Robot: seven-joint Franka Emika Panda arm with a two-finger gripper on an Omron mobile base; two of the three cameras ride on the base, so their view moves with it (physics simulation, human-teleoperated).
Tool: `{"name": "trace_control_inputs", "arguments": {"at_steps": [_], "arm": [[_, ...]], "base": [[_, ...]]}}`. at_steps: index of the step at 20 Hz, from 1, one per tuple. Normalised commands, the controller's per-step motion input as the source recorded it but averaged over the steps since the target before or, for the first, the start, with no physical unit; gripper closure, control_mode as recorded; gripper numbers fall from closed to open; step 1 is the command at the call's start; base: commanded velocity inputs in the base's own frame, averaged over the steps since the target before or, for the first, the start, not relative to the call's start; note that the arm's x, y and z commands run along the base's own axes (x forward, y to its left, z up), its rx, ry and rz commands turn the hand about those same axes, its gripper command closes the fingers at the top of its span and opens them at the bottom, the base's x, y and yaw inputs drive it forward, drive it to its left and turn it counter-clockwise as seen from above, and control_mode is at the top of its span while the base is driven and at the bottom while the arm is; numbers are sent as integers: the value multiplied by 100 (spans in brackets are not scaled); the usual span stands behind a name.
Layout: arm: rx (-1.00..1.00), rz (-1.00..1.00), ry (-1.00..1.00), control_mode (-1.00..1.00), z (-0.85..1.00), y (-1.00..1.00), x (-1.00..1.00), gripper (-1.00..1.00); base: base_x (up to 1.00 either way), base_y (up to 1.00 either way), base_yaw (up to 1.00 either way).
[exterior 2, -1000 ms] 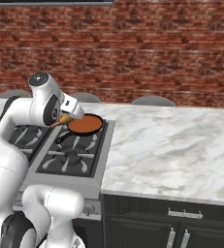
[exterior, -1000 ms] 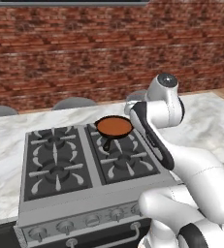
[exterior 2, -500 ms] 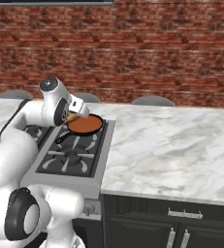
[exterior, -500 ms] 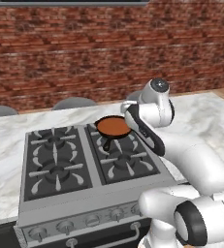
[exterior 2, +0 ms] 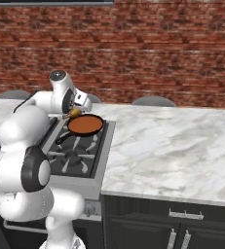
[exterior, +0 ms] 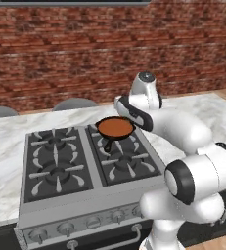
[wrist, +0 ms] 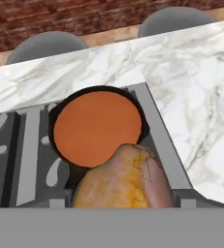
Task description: Retrieve the chicken drumstick from the fridge and place it on the saucepan with marinade on the stove.
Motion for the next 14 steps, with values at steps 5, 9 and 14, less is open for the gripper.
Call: {"name": "trace_control_inputs", "arguments": {"at_steps": [5, 9, 14], "arm": [[0, 1, 10, -100, -9, 10, 40, 100], [0, 0, 4, -100, -6, 0, 0, 100], [0, 0, 3, -100, -35, 0, 0, 100]], "base": [[0, 0, 0], [0, 0, 0], [0, 0, 0]]}}
